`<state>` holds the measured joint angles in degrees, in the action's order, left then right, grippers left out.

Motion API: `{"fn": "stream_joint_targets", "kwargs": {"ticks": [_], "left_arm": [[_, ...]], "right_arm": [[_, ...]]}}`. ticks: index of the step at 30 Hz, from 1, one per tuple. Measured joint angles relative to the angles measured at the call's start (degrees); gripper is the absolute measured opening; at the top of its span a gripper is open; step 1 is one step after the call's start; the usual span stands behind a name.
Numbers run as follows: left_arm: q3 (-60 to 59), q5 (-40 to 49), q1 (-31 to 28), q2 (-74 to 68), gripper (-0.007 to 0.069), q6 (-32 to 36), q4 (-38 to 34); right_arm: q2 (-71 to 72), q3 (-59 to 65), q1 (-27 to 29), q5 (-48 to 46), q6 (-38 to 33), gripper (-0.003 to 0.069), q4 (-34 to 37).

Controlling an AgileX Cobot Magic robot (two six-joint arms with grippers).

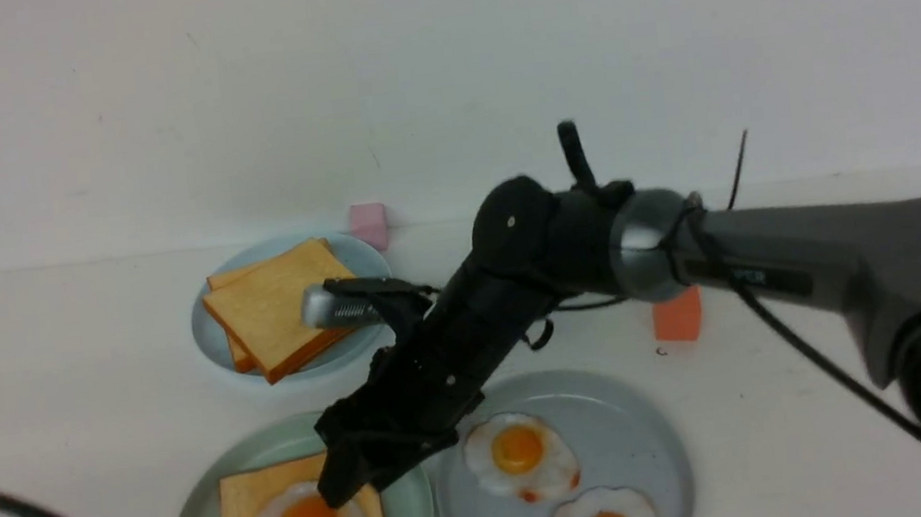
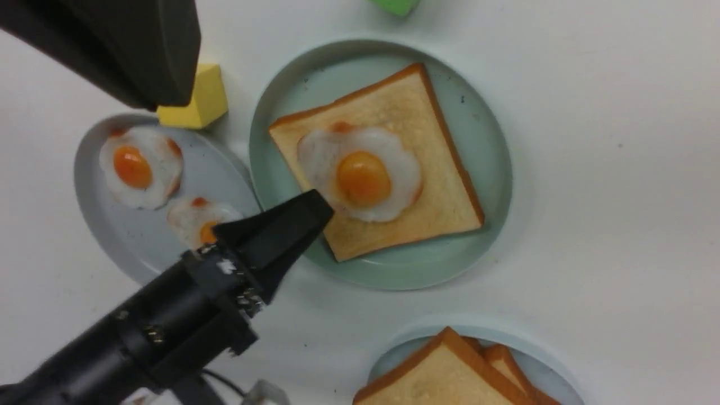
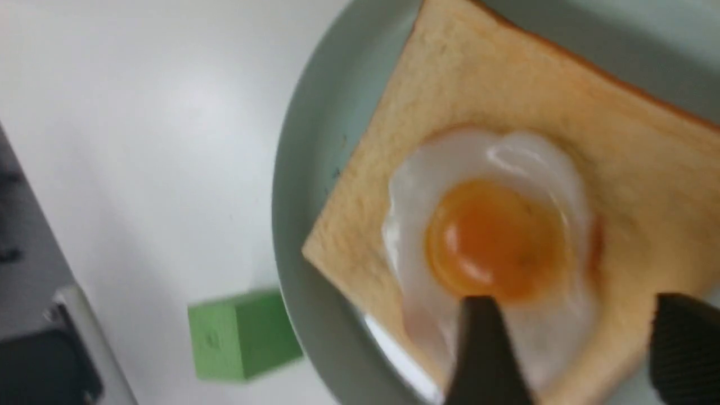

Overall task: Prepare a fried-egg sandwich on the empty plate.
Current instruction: Use the right arm to place the fried egg on the slice of bread in the middle, then use the left arm to grab a slice of bread

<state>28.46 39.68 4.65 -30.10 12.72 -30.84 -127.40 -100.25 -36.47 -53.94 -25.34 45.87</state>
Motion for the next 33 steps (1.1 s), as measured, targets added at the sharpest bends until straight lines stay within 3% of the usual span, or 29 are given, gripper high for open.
{"fn": "stream_joint_targets", "kwargs": {"ticks": [5,6,8,11,15,18,22,23,24,25,28,33], "left_arm": [[1.5,-2.2,0.0,-13.2,-0.0013,-1.2,-7.3],[1.9,-2.2,0.0,-14.6,-0.0013,-1.2,-7.7],[5.5,-2.2,-0.1,-24.0,-0.0013,-1.4,-11.8],[12.7,-2.5,-1.5,-35.2,-0.0013,-2.6,-15.5],[20.6,-2.1,-3.4,-46.3,-0.0006,-5.7,-16.5],[29.4,-0.7,-4.7,-56.3,0.0032,-7.4,-16.5],[38.4,2.2,-4.9,-67.1,0.0138,-8.8,-14.3],[41.6,3.0,-4.9,-70.2,0.0202,-10.1,-12.3],[41.8,3.0,-4.9,-70.5,0.0202,-10.1,-12.0],[43.8,2.7,-4.9,-72.6,0.0265,-11.3,-9.5],[45.3,0.1,-4.9,-75.0,0.0335,-12.1,-7.1],[45.7,-4.6,-4.9,-78.4,0.0344,-12.3,-6.9]], "right_arm": [[13.3,-0.2,-0.1,-6.5,9.0,0.0608,-18.9],[13.9,-0.2,-0.1,-6.8,9.4,0.0610,-18.9],[21.8,-0.3,-0.1,-11.6,14.0,0.0619,-30.0],[28.7,-0.3,-0.1,-14.8,16.6,0.0587,-37.0],[33.7,-0.3,-0.1,-16.6,16.7,0.0540,-36.9],[38.4,1.3,-0.3,-16.8,15.3,0.0506,-32.7],[44.0,7.6,-0.7,-16.3,12.8,0.0502,-28.7],[46.5,11.5,-0.7,-15.5,12.4,0.0503,-28.5],[46.8,11.5,-0.7,-15.4,12.4,0.0503,-28.5],[49.4,15.2,-0.7,-14.2,12.1,0.0505,-28.6],[52.9,20.6,-0.7,-12.1,11.9,0.0505,-28.7],[55.0,24.4,-0.7,-10.6,11.9,0.0505,-28.7]]}}
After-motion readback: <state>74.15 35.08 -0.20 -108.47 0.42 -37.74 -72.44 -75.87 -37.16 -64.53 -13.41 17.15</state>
